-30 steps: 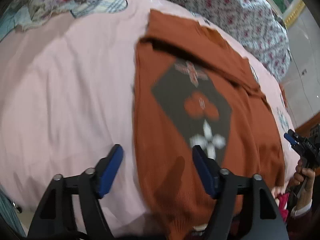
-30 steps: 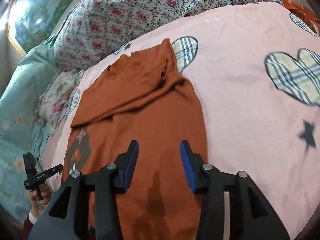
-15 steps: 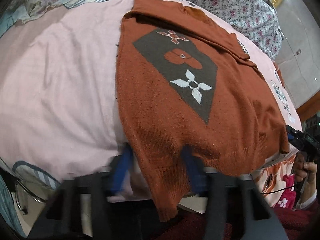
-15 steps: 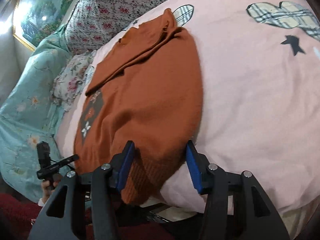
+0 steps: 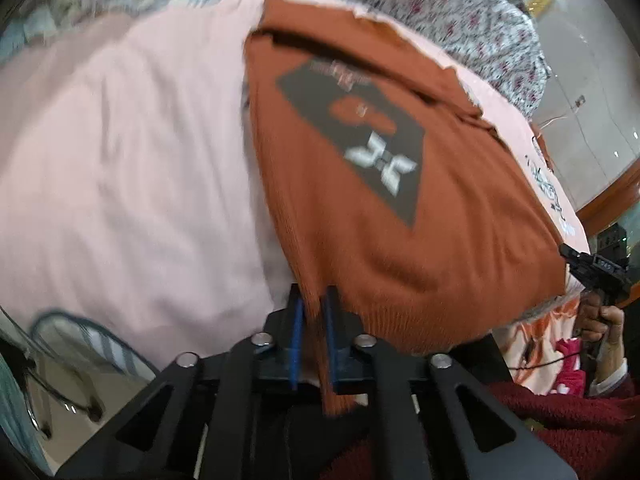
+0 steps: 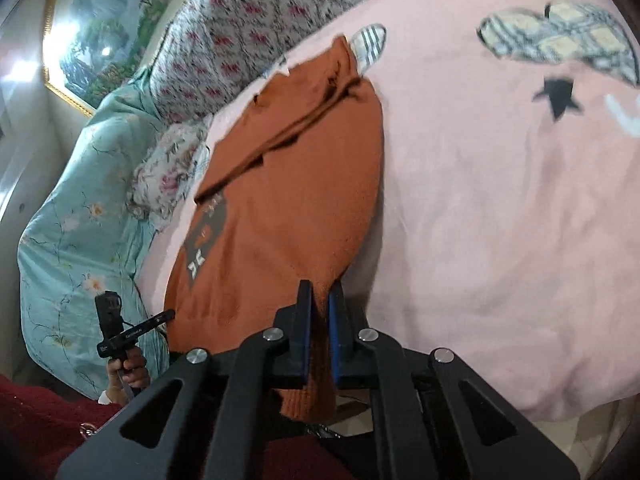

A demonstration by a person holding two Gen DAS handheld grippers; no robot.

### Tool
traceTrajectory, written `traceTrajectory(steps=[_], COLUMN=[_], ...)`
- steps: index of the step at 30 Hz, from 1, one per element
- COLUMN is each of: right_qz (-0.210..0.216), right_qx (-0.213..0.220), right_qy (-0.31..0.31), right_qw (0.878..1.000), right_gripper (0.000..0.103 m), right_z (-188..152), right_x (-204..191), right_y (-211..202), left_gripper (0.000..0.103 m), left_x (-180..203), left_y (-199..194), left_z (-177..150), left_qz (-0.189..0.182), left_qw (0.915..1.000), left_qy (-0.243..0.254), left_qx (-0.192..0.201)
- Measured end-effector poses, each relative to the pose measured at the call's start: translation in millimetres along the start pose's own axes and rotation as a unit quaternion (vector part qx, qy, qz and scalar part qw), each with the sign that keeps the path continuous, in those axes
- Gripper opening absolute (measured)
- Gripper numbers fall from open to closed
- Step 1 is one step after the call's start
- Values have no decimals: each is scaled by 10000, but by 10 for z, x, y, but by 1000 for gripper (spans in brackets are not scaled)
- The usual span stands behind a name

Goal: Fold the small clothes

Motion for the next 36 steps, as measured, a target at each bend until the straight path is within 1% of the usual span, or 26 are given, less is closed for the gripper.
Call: traceTrajectory(steps=[1,2,3,4,5,6,7,8,9,10,11,12,13,15,17,20,24,26,29,30,32,33,36], right_qz=[-75,29,111,173,187,212,229,232,260,325,422,456,444,422,537,612,809,845,884,896,880,864,683], right_qx=[-59,-34,2,48,42,-6,-61,-107,-136,-154,-182,-209,-295,-271,-175,-36,290,522,840,898,1076,1110,1223], right_qy=[74,129,158,177,130,56,-10,-72,-122,-129,-137,-154,-179,-279,-294,-310,-465,-614,-662,-675,-694,-707,-827], right_qw=[9999,9999,9998,9997,9997,9998,9997,9996,9995,9993,9988,9986,9984,9984,9980,9976,9952,9932,9903,9896,9879,9875,9867], right_gripper=[21,24,29,34,36,38,41,41,41,41,41,29,10,11,10,10,10,10,10,10,10,10,10], right_z=[-39,-57,-61,-74,-95,-126,-156,-179,-198,-203,-210,-216,-242,-263,-255,-177,56,288,683,781,1129,1238,1758], right_x=[63,73,84,93,91,73,56,39,10,-10,-51,-78,-95,-115,-138,-207,-431,-578,-694,-705,-751,-751,-789], right_y=[28,14,-20,-61,-88,-91,-80,-60,-11,22,65,90,117,95,24,-49,-177,-239,-247,-238,-153,-124,124], left_gripper=[15,17,24,33,38,45,46,45,39,19,10,8,7,6,6,5,5,4,4,4,4,4,4], left_x=[-9,-16,-20,-13,4,26,60,83,100,123,160,178,184,194,199,264,398,412,366,348,309,299,266], left_y=[25,31,42,67,85,94,105,122,131,130,130,109,64,-30,-154,-326,-593,-725,-860,-874,-851,-820,-692], left_z=[-24,-45,-64,-85,-107,-111,-111,-106,-111,-119,-132,-142,-147,-148,-128,-14,329,619,1035,1191,1546,1718,2145], left_qz=[-54,-135,-246,-410,-557,-663,-664,-568,-412,-310,-320,-349,-338,-306,-355,-440,-548,-565,-564,-535,-452,-397,-305], left_qw=[10000,9999,9996,9988,9979,9971,9974,9983,9991,9993,9991,9989,9989,9986,9980,9964,9912,9872,9808,9788,9753,9734,9713], left_qy=[-39,-83,-154,-241,-307,-330,-269,-128,53,199,282,298,305,346,321,246,225,177,46,-13,-105,-118,-178], left_qx=[-24,-27,-56,-116,-148,-147,-103,-59,-3,44,48,61,122,254,421,683,1181,1484,1868,1976,2160,2253,2354])
Point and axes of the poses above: each gripper's, at about its wrist camera, not at the fingertips, and y roughly the way its jaws point, x to its right, z to its top, the point moved 10 cm from there along y, roughly the way its jaws point, and after that the axes turned 1 degree about -z, right-handed, at the moved point
